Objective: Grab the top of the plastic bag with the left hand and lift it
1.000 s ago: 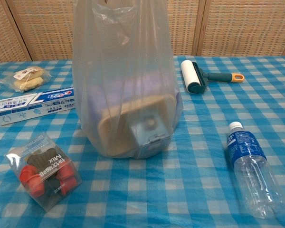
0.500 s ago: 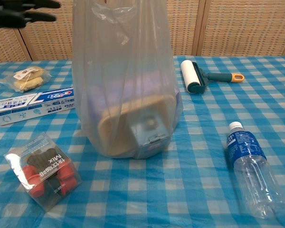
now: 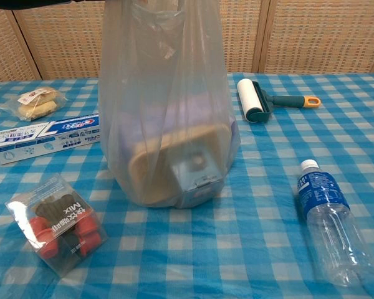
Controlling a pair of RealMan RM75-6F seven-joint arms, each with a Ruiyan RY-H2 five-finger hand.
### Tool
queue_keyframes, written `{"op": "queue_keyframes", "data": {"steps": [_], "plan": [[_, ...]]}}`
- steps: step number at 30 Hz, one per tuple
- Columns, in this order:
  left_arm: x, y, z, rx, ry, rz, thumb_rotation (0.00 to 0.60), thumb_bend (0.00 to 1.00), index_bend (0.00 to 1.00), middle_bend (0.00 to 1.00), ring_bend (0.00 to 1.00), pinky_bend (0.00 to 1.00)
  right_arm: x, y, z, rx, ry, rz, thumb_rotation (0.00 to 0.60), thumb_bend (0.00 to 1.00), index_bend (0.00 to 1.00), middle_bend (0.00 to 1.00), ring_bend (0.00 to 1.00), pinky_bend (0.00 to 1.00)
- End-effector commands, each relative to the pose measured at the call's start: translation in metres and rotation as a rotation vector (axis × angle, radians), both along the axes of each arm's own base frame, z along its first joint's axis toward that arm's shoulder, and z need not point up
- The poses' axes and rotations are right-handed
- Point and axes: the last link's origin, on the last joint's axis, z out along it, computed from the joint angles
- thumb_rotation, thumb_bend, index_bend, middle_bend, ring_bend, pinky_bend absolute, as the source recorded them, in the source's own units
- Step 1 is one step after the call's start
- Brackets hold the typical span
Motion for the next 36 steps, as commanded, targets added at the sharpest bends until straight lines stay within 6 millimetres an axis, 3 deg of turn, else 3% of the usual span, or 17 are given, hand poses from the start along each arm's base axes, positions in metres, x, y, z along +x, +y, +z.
{"op": "queue_keyframes", "data": {"steps": [1, 12, 24, 33, 36], "plan": [[0.018, 0.009, -0.007, -0.065, -0.018, 0.041, 0.6, 0.0, 0.0, 0.0, 0.0, 0.0, 0.0, 0.0, 0.0, -0.002, -0.001, -0.001, 0.6, 0.0, 0.0, 0.0, 0.0, 0.0], [0.049, 0.027, -0.015, -0.154, -0.009, 0.035, 0.6, 0.0, 0.0, 0.0, 0.0, 0.0, -0.003, -0.002, 0.002, -0.009, -0.008, -0.012, 0.6, 0.0, 0.0, 0.0, 0.0, 0.0], [0.089, 0.038, -0.031, -0.261, -0.144, 0.048, 0.6, 0.0, 0.0, 0.0, 0.0, 0.0, -0.006, -0.005, 0.002, -0.005, -0.007, -0.023, 0.6, 0.0, 0.0, 0.0, 0.0, 0.0], [0.102, 0.047, -0.042, -0.296, -0.244, 0.073, 0.6, 0.0, 0.0, 0.0, 0.0, 0.0, -0.007, -0.005, 0.002, -0.006, -0.01, -0.028, 0.6, 0.0, 0.0, 0.0, 0.0, 0.0], [0.107, 0.053, -0.054, -0.317, -0.316, 0.101, 0.6, 0.0, 0.0, 0.0, 0.0, 0.0, -0.007, -0.006, 0.002, -0.005, -0.014, -0.028, 0.6, 0.0, 0.0, 0.0, 0.0, 0.0]]}}
